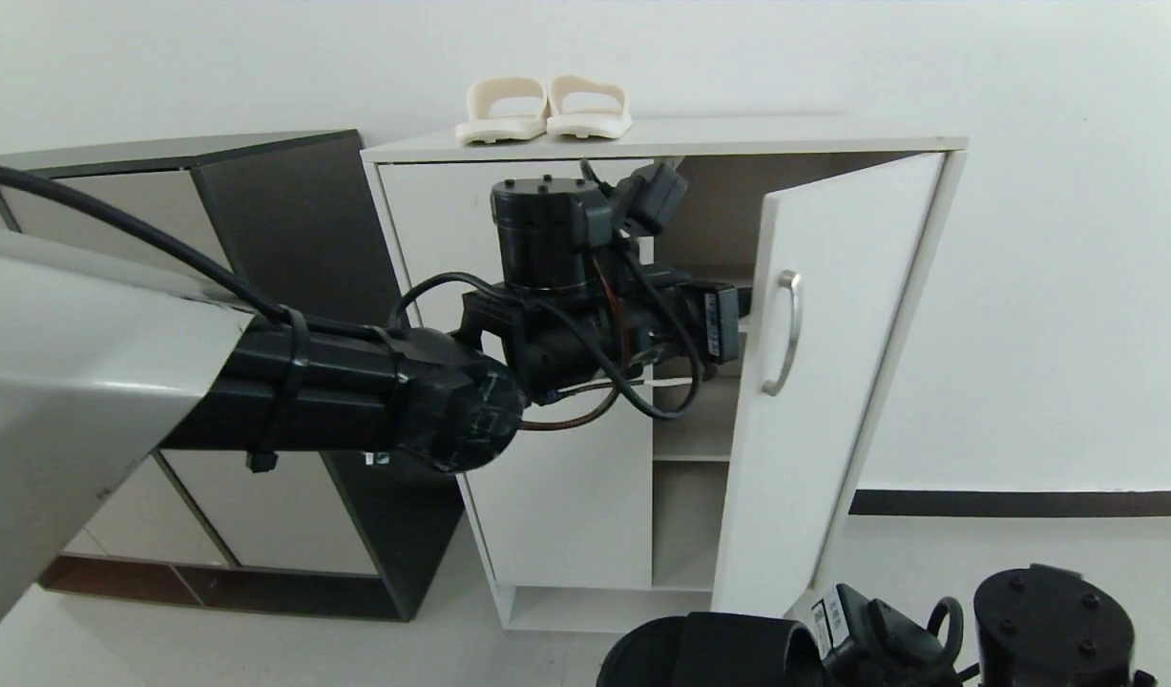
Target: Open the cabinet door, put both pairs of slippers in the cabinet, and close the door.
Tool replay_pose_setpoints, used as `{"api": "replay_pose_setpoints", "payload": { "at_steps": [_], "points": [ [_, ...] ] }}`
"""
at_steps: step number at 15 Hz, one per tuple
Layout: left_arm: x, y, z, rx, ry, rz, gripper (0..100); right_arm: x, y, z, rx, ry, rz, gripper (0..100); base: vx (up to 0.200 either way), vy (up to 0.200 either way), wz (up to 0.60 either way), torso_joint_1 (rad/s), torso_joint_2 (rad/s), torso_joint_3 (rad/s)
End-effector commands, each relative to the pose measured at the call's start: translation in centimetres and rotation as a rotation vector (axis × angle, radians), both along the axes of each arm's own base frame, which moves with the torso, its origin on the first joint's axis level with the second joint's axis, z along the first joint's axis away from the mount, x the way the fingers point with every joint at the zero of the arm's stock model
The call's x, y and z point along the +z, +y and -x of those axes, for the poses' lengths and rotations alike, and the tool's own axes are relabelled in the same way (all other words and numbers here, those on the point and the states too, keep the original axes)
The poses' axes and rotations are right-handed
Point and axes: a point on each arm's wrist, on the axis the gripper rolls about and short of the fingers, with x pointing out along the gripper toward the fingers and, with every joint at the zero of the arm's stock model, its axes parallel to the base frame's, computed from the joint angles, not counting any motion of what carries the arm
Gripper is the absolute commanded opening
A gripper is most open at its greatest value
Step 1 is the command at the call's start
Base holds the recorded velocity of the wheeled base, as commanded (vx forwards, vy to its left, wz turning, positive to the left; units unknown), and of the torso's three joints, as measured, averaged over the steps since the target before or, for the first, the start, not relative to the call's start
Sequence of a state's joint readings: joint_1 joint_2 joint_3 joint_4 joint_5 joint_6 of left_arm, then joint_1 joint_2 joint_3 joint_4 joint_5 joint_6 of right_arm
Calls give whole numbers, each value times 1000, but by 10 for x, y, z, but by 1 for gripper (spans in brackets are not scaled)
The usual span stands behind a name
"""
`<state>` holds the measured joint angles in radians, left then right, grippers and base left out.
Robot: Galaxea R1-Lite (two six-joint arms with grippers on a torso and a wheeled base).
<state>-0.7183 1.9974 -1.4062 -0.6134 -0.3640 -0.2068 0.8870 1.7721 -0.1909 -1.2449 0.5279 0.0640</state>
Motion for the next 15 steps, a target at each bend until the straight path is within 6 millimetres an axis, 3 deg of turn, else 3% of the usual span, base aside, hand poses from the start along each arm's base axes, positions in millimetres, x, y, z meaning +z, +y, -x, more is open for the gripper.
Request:
{"api": "replay_pose_setpoints", "payload": {
  "at_steps": [1, 2, 4, 7, 9, 10, 11, 13, 15],
  "points": [
    [-5, -44, 35, -93, -6, -3, 0, 9, 1, 11, 36, -24, -28, 0, -200, 0, 0, 2, -2, -2],
    [-4, -57, 46, -122, -12, 4, 0, 8, 2, 10, 33, -21, -25, 0, -200, 0, 0, 2, 2, 7],
    [2, -62, 50, -134, -19, 23, 0, 6, 5, -1, -22, -11, -23, 0, -200, 0, 0, 0, 5, 2],
    [18, -39, 36, -28, -39, 72, 0, 5, 14, -23, -220, 22, -29, 0, -67, 0, 0, -4, 1, 2],
    [40, -1, 25, 224, -80, 113, 0, -3, 27, -53, -457, -16, -6, 0, 0, 0, 0, 0, 0, 0],
    [48, 22, 33, 377, -85, 110, 0, -5, 32, -68, -561, -43, -4, 0, 0, 0, 0, 0, 0, 0],
    [50, 32, 38, 438, -93, 99, 0, -6, 34, -75, -598, -53, -6, 0, 0, 0, 0, 0, 0, 0],
    [44, 100, 85, 812, -89, -33, 0, -7, 34, -107, -775, -91, -4, 0, 0, 0, 0, 0, 0, 0],
    [28, 167, 116, 1093, -43, -143, 0, -1, 33, -123, -877, -102, 22, 0, 0, 0, 0, 0, 0, 0]
  ]
}}
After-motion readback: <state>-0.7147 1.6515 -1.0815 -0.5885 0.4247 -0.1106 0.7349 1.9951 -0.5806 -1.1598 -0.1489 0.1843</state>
